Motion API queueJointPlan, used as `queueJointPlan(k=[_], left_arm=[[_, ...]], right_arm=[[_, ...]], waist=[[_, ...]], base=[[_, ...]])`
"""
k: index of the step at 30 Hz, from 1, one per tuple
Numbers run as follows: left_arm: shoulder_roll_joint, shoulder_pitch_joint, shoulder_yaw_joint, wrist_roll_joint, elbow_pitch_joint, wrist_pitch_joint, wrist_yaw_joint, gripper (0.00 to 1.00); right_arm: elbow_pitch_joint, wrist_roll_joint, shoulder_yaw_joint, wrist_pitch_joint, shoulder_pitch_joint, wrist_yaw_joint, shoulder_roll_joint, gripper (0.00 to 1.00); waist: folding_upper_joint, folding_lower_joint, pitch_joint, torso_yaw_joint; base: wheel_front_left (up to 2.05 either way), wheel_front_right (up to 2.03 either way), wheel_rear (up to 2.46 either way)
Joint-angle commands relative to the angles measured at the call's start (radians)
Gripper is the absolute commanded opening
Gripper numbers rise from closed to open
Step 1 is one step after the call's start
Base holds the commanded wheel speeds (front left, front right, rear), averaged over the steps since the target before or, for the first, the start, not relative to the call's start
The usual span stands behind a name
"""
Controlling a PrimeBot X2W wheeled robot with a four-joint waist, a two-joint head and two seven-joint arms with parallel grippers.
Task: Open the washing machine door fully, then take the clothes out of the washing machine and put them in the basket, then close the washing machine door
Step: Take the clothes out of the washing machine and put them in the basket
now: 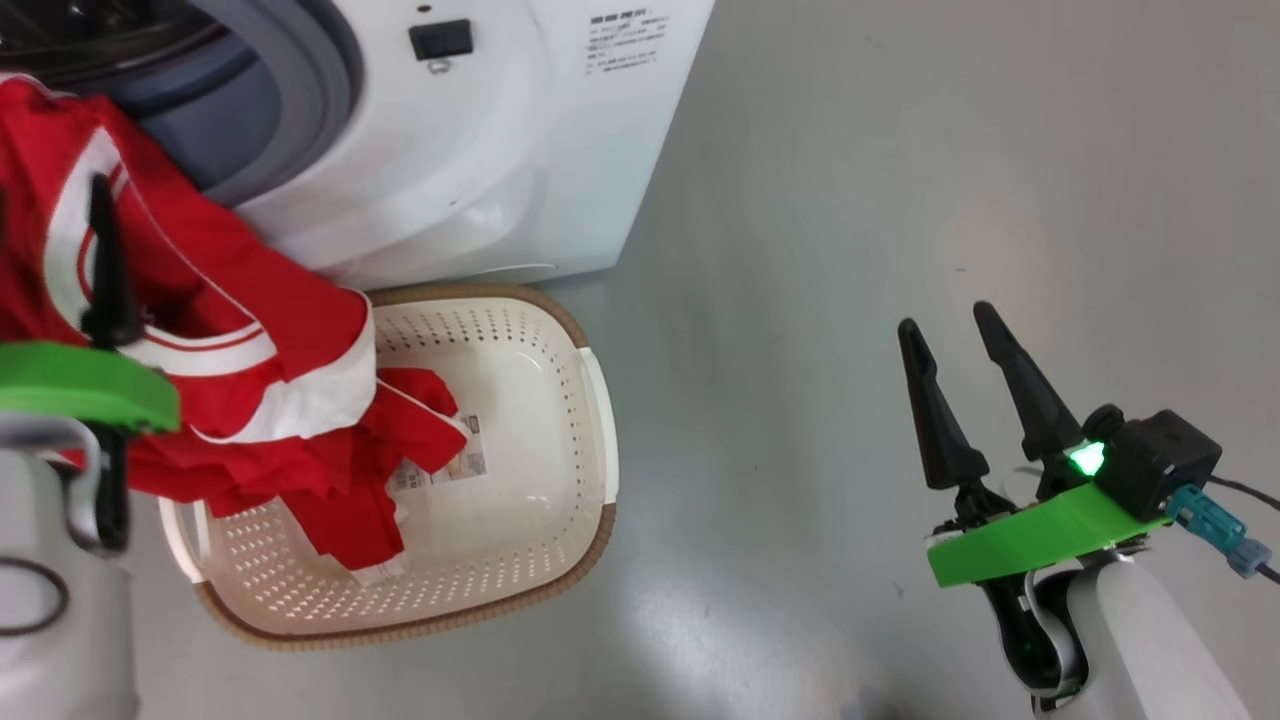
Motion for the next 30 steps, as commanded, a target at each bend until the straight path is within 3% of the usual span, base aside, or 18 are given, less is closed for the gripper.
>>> queueJointPlan(k=[1,21,22,24,25,30], left_arm=[[0.053,-0.025,0.036,0.022,-0.002,-0.005,-0.002,1.0],[0.134,-0.203,0.044,0.077,0.249,-0.005,0.034,0.97],[0.135,-0.207,0.044,0.076,0.253,-0.005,0.033,0.75],[0.136,-0.21,0.042,0.075,0.258,-0.005,0.033,0.19],[0.135,-0.211,0.041,0.074,0.259,-0.005,0.032,0.0],[0.122,-0.205,0.038,0.066,0.242,-0.005,0.029,0.0]], right_arm=[[-0.027,0.012,0.023,-0.006,-0.009,0.0,-0.001,1.0],[-0.031,0.031,0.05,-0.006,-0.024,0.0,-0.001,1.0],[-0.031,0.031,0.05,-0.006,-0.024,0.0,-0.001,1.0],[-0.031,0.032,0.048,-0.006,-0.024,0.0,-0.001,1.0],[-0.031,0.033,0.048,-0.006,-0.024,0.0,-0.001,1.0],[-0.032,0.03,0.044,-0.006,-0.027,0.0,-0.001,1.0]], waist=[[0.0,0.0,0.015,-0.01],[0.0,0.0,0.049,-0.071],[0.0,0.0,0.049,-0.071],[0.0,0.0,0.048,-0.071],[0.0,0.0,0.047,-0.07],[0.0,0.0,0.044,-0.063]], base=[[0.0,0.0,0.0],[0.0,0.0,0.0],[0.0,0.0,0.0],[0.0,0.0,0.0],[0.0,0.0,0.0],[0.0,0.0,0.0]])
